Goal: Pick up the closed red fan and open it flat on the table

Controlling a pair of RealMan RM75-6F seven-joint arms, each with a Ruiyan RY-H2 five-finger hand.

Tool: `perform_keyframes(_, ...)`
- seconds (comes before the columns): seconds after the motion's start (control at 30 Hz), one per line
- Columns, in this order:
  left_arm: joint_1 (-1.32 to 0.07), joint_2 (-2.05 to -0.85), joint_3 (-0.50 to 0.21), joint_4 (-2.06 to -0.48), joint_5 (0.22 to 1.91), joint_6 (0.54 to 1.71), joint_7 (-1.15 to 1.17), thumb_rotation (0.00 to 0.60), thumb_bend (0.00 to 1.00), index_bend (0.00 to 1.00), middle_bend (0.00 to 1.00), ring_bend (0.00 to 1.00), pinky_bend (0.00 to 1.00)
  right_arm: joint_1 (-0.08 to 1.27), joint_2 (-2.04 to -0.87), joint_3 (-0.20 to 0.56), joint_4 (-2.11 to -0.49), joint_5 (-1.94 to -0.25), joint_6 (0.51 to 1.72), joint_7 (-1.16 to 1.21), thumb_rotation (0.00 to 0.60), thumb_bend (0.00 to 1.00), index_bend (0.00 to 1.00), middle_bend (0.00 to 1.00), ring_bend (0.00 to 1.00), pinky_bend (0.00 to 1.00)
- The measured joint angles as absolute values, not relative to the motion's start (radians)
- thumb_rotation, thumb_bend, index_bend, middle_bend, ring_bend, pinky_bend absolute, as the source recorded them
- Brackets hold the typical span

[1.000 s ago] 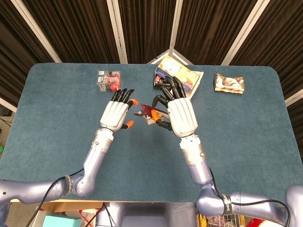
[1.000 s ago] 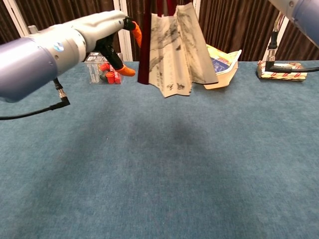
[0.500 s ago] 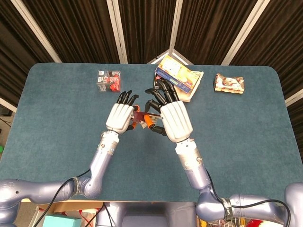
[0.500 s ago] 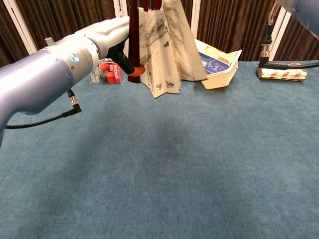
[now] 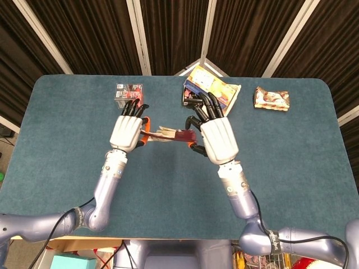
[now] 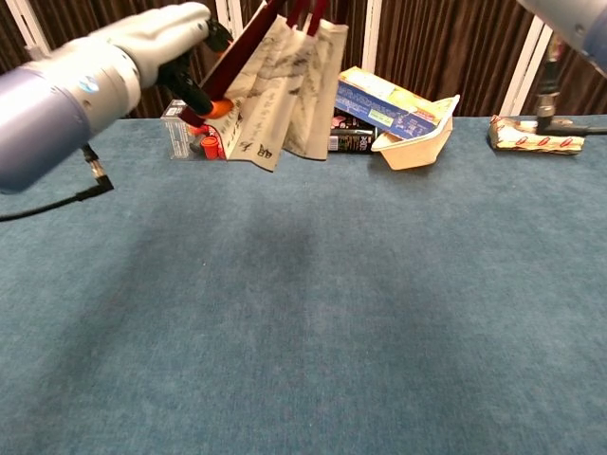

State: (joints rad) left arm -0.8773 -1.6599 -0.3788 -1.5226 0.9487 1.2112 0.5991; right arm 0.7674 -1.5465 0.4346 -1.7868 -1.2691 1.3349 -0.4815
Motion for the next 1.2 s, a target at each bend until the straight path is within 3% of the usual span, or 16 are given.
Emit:
perform_keyframes(0.8, -0.791, -1.453, -0.374, -1.63, 0.97, 1.235, 0.543, 0.6, 0.51, 0.67, 0.16, 0.0, 0.0, 0.672, -1.366, 0.339, -1.664, -1.367, 1.347, -0.438, 0.6, 0.68, 0.79, 0.29, 0.08, 0.05)
perform_keyframes(1.2, -0.783, -1.446, -0.348, -1.659, 0.984, 1.242, 0.544, 0.6, 0.51, 0.67, 0.16, 0.0, 0.0, 0.635, -1.329, 0.294, -1.665, -1.405, 1.365, -0.445, 0.6, 0.68, 0.79, 0.29, 0.08, 0.05)
